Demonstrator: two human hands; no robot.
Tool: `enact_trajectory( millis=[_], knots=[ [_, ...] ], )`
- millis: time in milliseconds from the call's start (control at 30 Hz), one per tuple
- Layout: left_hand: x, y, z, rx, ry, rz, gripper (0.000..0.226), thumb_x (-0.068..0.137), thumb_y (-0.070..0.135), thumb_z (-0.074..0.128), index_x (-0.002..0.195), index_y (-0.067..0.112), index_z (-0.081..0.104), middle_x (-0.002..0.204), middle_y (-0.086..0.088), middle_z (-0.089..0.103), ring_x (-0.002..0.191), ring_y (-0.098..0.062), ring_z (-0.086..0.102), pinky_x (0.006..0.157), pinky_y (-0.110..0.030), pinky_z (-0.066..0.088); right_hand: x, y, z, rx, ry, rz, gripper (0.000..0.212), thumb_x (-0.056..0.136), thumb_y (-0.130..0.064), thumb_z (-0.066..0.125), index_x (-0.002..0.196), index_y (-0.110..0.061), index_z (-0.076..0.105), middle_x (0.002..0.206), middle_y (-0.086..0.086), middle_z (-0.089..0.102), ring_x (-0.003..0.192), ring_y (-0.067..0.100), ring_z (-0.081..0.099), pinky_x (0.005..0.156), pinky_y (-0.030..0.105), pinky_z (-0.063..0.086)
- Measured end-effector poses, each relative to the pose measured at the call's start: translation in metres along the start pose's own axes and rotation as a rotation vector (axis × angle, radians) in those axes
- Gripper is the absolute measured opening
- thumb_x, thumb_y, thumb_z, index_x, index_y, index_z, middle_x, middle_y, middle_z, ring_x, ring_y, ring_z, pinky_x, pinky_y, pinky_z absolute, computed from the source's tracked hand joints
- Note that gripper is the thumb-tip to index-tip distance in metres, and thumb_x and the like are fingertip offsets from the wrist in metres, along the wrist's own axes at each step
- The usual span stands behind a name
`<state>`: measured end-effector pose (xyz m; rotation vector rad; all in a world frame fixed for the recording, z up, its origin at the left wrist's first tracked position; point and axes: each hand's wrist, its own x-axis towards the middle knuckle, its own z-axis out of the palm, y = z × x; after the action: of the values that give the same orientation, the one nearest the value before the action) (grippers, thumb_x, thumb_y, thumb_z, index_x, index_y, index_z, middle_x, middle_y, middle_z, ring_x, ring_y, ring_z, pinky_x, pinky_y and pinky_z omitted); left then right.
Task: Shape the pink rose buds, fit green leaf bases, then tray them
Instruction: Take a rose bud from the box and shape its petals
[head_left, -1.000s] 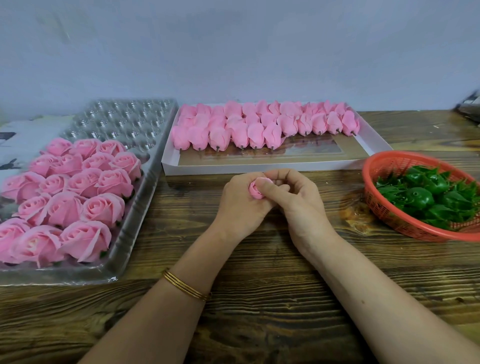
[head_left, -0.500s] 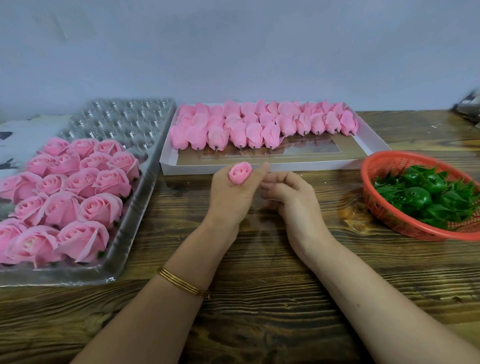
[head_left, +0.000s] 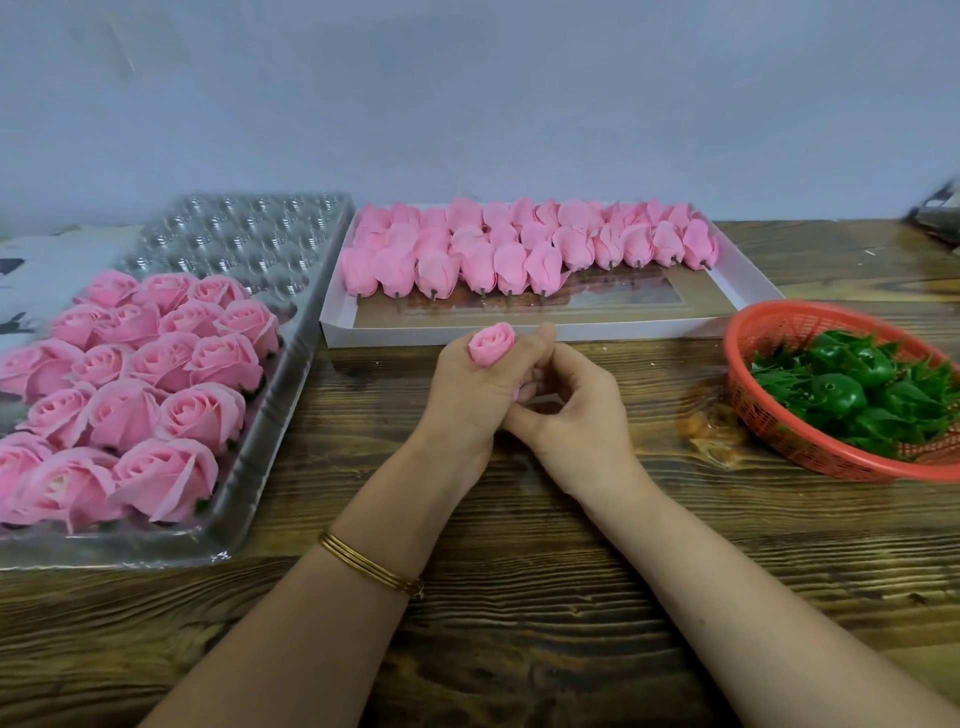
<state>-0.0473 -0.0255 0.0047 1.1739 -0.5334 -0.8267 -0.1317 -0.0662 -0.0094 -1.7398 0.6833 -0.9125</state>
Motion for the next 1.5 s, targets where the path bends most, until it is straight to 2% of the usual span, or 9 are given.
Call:
enact_trajectory(
  millis=[133, 300, 400, 500, 667, 1033, 1233, 1400, 1500],
  knots=[
    [0.002, 0.002, -0.003, -0.019, -0.043, -0.014, 0.027, 0.088, 0.009, 0.069, 0.064, 0.013, 0.058, 0.062, -0.004, 0.056, 0.058, -0.013, 0.057, 0.057, -0.022, 0.053, 0.0, -0.004, 0.0, 0.072, -0.018, 0.012, 0.018, 0.064, -0.017, 0.077, 0.075, -0.023, 0.064, 0.061, -0.017, 0.061, 0.062, 0.004, 0.055, 0.065, 0.026, 0.051],
    [0.001, 0.007, -0.005, 0.012, -0.11, -0.039, 0.014, 0.09, 0.012, 0.067, 0.088, 0.004, 0.056, 0.071, -0.011, 0.055, 0.06, -0.015, 0.059, 0.06, -0.027, 0.05, 0.001, -0.005, -0.004, 0.161, -0.079, 0.078, 0.018, 0.076, 0.007, 0.073, 0.083, -0.009, 0.072, 0.066, -0.003, 0.064, 0.069, 0.019, 0.058, 0.079, 0.055, 0.053],
    [0.001, 0.009, -0.008, 0.062, -0.168, -0.051, 0.021, 0.091, 0.017, 0.065, 0.104, 0.005, 0.054, 0.087, -0.019, 0.048, 0.072, -0.027, 0.048, 0.061, -0.029, 0.038, 0.002, -0.005, -0.005, 0.232, -0.119, 0.137, 0.011, 0.081, 0.009, 0.067, 0.09, 0.004, 0.07, 0.073, 0.016, 0.06, 0.073, 0.027, 0.055, 0.083, 0.06, 0.051],
    [0.001, 0.009, -0.009, 0.095, -0.17, -0.046, 0.02, 0.092, 0.019, 0.064, 0.103, 0.005, 0.056, 0.089, -0.02, 0.046, 0.074, -0.028, 0.041, 0.06, -0.031, 0.03, 0.001, -0.005, -0.007, 0.278, -0.155, 0.173, 0.008, 0.083, 0.008, 0.064, 0.084, 0.003, 0.069, 0.07, 0.011, 0.056, 0.074, 0.024, 0.051, 0.08, 0.05, 0.049],
    [0.001, 0.005, -0.005, 0.028, -0.053, -0.042, 0.021, 0.09, 0.014, 0.068, 0.072, 0.01, 0.056, 0.073, -0.014, 0.05, 0.066, -0.024, 0.051, 0.06, -0.026, 0.049, 0.001, -0.004, -0.004, 0.187, -0.11, 0.114, 0.027, 0.072, 0.009, 0.076, 0.081, -0.013, 0.063, 0.064, -0.012, 0.06, 0.064, 0.007, 0.054, 0.067, 0.021, 0.048],
    [0.001, 0.004, -0.007, 0.085, -0.117, -0.024, 0.021, 0.089, 0.011, 0.068, 0.069, 0.009, 0.061, 0.065, -0.007, 0.056, 0.064, -0.014, 0.057, 0.062, -0.022, 0.053, -0.001, -0.004, -0.006, 0.011, -0.013, 0.049, 0.021, 0.067, -0.004, 0.083, 0.073, -0.013, 0.065, 0.064, -0.005, 0.06, 0.062, 0.006, 0.053, 0.064, 0.027, 0.049],
    [-0.001, 0.008, -0.009, 0.095, -0.183, -0.036, 0.013, 0.09, 0.011, 0.066, 0.081, 0.004, 0.061, 0.079, -0.014, 0.051, 0.08, -0.027, 0.048, 0.072, -0.033, 0.045, 0.0, -0.007, -0.007, 0.085, -0.086, 0.073, 0.026, 0.074, 0.002, 0.075, 0.068, -0.021, 0.064, 0.059, -0.01, 0.058, 0.064, 0.01, 0.056, 0.07, 0.04, 0.053],
    [-0.001, 0.01, -0.01, 0.078, -0.22, -0.041, 0.014, 0.09, 0.011, 0.065, 0.096, -0.001, 0.061, 0.085, -0.015, 0.052, 0.083, -0.026, 0.051, 0.075, -0.03, 0.049, 0.001, -0.008, -0.007, 0.189, -0.13, 0.126, 0.028, 0.079, 0.008, 0.07, 0.071, -0.019, 0.065, 0.061, -0.008, 0.054, 0.065, 0.01, 0.05, 0.069, 0.029, 0.045],
    [-0.002, 0.009, -0.007, 0.065, -0.188, -0.022, 0.009, 0.091, 0.008, 0.063, 0.09, -0.001, 0.061, 0.081, -0.014, 0.052, 0.074, -0.023, 0.053, 0.067, -0.024, 0.051, 0.001, -0.007, -0.007, 0.203, -0.13, 0.132, 0.02, 0.076, 0.013, 0.07, 0.08, -0.006, 0.067, 0.06, -0.01, 0.055, 0.061, 0.004, 0.049, 0.065, 0.021, 0.044]
  ],
)
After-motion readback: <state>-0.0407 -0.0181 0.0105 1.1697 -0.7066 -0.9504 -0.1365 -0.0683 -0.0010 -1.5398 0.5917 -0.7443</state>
